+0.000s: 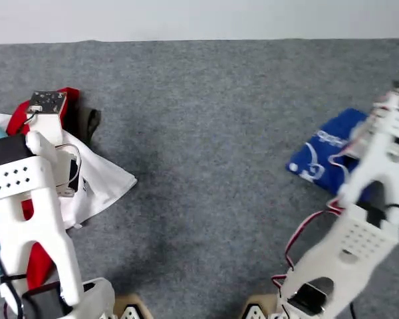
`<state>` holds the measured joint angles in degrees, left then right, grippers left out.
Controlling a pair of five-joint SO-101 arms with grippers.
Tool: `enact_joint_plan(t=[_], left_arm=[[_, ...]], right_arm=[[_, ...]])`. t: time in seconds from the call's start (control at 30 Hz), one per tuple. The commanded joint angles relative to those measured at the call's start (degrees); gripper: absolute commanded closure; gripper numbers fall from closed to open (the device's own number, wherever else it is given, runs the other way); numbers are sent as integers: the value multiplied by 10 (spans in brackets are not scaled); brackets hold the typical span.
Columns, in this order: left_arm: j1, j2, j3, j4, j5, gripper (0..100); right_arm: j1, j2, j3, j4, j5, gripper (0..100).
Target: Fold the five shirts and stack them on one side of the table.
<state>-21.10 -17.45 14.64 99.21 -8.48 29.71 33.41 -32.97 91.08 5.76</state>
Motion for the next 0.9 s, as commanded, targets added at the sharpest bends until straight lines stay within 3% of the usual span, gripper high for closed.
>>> enact_joint_plan(t=[0.0,0.23,0.53,0.63,0.77,0.87], left_arm=[[-2,-21,-4,11,-3,998],[-2,-22,-5,12,-2,998],[24,-104,-1,12,-2,998],[47,-140,0,12,-2,998],[58,-168,0,12,-2,998],[56,-178,15,12,-2,998]], right_arm=[[73,-44,-31,-2,61,990],[179,-37,-32,-80,156,990],[251,32,-32,-95,231,986],[264,28,-32,-68,233,856],[267,-32,-32,-33,165,629],[262,-87,-32,-28,153,601]])
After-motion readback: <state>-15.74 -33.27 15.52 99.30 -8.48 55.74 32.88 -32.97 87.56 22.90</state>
